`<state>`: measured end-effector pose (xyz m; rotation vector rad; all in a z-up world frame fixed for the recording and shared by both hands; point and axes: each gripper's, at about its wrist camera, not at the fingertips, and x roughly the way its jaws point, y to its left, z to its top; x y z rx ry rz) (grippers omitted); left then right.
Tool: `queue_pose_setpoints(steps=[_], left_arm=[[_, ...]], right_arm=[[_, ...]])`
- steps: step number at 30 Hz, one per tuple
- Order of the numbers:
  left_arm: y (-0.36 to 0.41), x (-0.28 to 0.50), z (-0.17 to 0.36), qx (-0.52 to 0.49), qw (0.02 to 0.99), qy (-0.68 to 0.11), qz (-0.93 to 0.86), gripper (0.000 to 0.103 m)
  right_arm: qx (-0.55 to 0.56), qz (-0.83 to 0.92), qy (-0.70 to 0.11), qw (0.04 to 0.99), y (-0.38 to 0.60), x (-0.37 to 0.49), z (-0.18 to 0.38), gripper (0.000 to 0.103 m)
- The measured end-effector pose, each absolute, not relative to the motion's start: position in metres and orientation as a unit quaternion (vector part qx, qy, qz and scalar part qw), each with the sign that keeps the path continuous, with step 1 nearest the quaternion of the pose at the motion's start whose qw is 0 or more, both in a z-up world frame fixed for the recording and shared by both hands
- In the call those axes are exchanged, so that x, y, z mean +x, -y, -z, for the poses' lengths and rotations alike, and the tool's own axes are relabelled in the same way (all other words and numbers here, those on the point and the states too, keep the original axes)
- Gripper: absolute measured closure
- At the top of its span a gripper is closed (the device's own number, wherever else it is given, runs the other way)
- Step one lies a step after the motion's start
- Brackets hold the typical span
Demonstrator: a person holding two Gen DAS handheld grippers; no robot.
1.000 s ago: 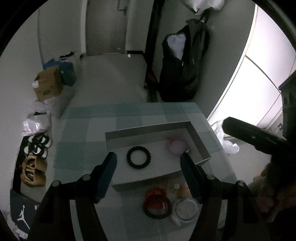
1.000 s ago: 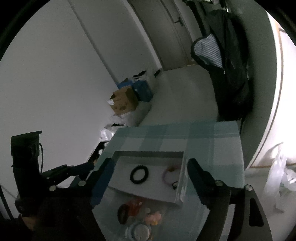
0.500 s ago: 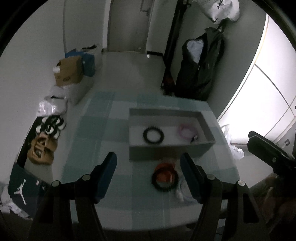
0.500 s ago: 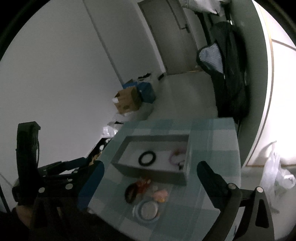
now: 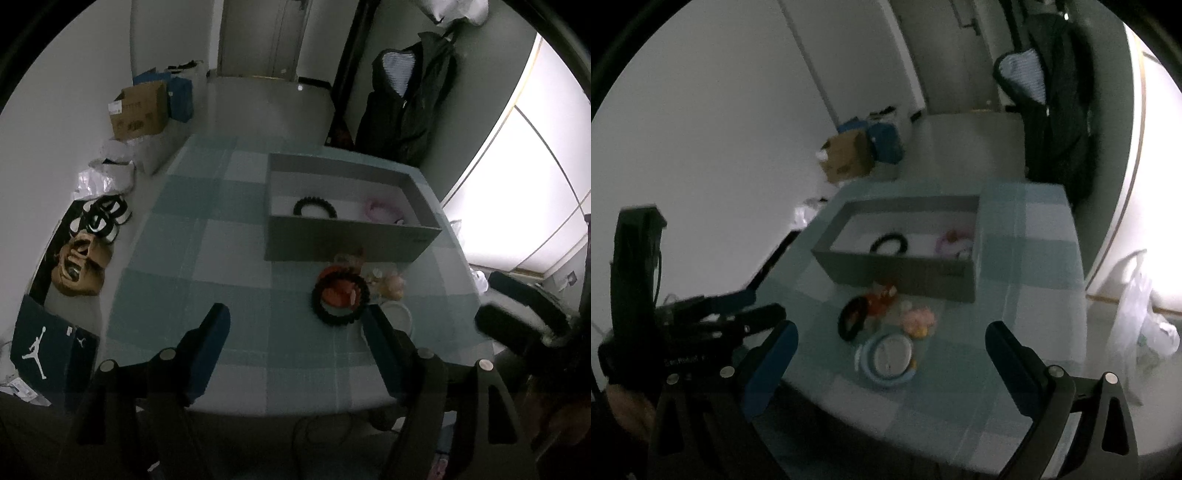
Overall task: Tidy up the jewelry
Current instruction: 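Grasp the light blue ring with the right tool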
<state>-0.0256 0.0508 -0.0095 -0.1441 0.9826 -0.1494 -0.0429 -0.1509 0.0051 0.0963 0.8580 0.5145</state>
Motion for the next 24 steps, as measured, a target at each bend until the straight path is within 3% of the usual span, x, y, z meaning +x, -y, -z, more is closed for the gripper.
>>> queue_pose_setpoints(steps=[6, 8, 10, 22, 24], left_arm=[[-0.062, -0.025, 0.011, -0.086, 0.876, -0.471, 0.061, 0.032], [-0.065, -0.024, 0.010, -0.095, 0.875, -0.471, 0.059, 0.032], [-0.069, -0.024, 0.011, -0.102, 0.875, -0.471, 0.054, 0.032], [-0.081, -0.017, 0.016, -0.132, 0.864, -0.482, 0.051, 0.032], [-0.081, -0.016, 0.016, -0.134, 0.863, -0.484, 0.052, 0.032]], right_arm=[[0.019, -0.257, -0.463, 0.848, 0.133, -0.039, 0.025, 0.002], [0.017, -0.268, -0.477, 0.837, 0.128, -0.036, 0.035, 0.022], [0.012, -0.258, -0.501, 0.826, 0.124, -0.030, 0.048, 0.027], [-0.058, -0.250, -0.495, 0.830, 0.097, -0.028, 0.058, 0.027], [-0.071, -0.246, -0.492, 0.832, 0.093, -0.028, 0.059, 0.031]])
